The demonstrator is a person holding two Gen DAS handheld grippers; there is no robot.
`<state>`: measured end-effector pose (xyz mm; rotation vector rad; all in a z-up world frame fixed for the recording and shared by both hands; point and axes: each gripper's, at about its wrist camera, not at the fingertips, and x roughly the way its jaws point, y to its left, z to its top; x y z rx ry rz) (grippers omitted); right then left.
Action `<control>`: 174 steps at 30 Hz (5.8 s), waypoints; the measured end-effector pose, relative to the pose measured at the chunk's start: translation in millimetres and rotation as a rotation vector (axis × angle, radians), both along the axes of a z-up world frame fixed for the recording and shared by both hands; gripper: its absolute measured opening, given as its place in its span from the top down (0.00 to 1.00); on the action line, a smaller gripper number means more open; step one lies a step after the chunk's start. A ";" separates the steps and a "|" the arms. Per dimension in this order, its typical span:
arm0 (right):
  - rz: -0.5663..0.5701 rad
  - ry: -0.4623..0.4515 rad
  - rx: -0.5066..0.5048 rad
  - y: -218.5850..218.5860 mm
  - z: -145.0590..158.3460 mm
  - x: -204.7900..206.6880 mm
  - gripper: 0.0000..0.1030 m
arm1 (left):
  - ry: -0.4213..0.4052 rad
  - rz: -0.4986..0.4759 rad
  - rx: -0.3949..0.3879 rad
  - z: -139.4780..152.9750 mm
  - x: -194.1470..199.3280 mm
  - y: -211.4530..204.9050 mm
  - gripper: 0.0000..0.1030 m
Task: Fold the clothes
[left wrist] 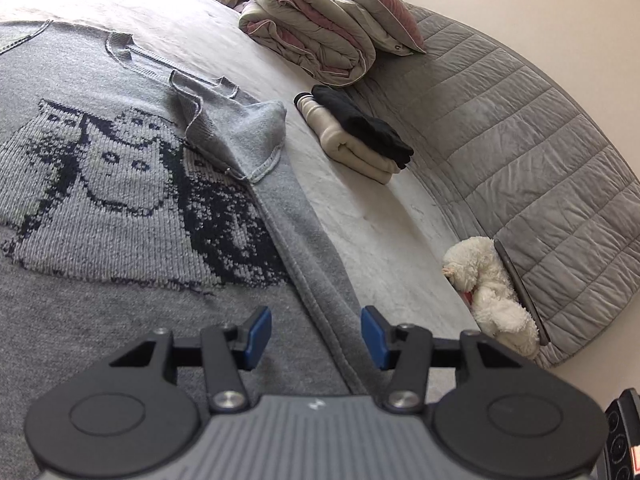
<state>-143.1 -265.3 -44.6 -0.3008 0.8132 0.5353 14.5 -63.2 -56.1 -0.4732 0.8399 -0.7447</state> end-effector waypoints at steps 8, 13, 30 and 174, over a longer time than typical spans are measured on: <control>-0.025 0.043 0.230 -23.6 28.0 8.2 0.95 | 0.065 0.142 -0.068 -12.5 22.8 -15.8 0.50; -0.015 0.065 0.333 -27.0 38.9 14.1 0.95 | 0.101 0.224 -0.141 -16.9 30.4 -12.8 0.66; 0.097 0.246 0.213 20.2 10.5 33.6 0.87 | -0.050 0.346 0.045 -0.7 46.3 -3.4 0.43; -0.301 0.187 0.373 31.5 32.8 166.6 0.55 | -0.104 0.469 0.329 32.4 55.7 159.3 0.27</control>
